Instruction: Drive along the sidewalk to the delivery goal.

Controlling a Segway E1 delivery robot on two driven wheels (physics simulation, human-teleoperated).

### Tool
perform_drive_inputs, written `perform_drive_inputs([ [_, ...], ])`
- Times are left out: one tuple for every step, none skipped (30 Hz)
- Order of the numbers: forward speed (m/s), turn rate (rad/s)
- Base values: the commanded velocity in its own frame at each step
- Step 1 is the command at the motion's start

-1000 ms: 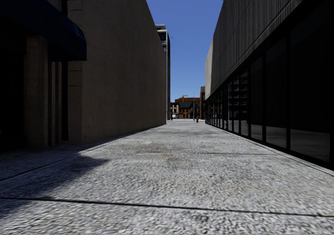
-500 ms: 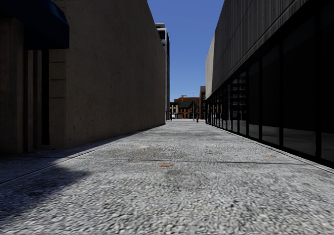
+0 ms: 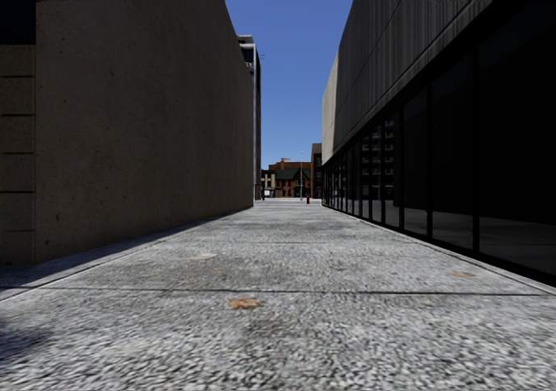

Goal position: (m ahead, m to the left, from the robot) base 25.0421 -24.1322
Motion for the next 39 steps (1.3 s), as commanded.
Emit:
perform_drive_inputs([
  [1.68,-0.01],
  [1.68,-0.01],
  [1.68,-0.01],
  [1.68,-0.01],
  [1.68,-0.01],
  [1.68,-0.01],
  [1.68,-0.01],
  [1.68,-0.06],
  [1.68,-0.27],
  [1.68,-0.68],
  [1.68,-0.77],
  [1.68,-0.79],
  [1.68,-0.79],
  [1.68,-0.27],
  [1.68,-0.07],
  [1.68,-0.02],
  [1.68,0.00],
  [1.68,0.00],
  [1.68,0.00],
  [1.68,0.00],
  [1.68,0.00],
  [1.68,0.00],
  [1.68,0.00],
  [1.68,0.00],
  [1.68,0.00],
  [1.68,0.00],
  [1.68,0.00],
  [1.68,0.00],
  [1.68,0.00],
  [1.68,0.00],
  [1.68,0.00],
  [1.68,0.00],
  [1.68,0.00],
  [1.68,0.00],
  [1.68,0.00],
  [1.68,0.00],
  [1.68,-0.24],
  [1.68,-0.24],
  [1.68,-0.48],
])
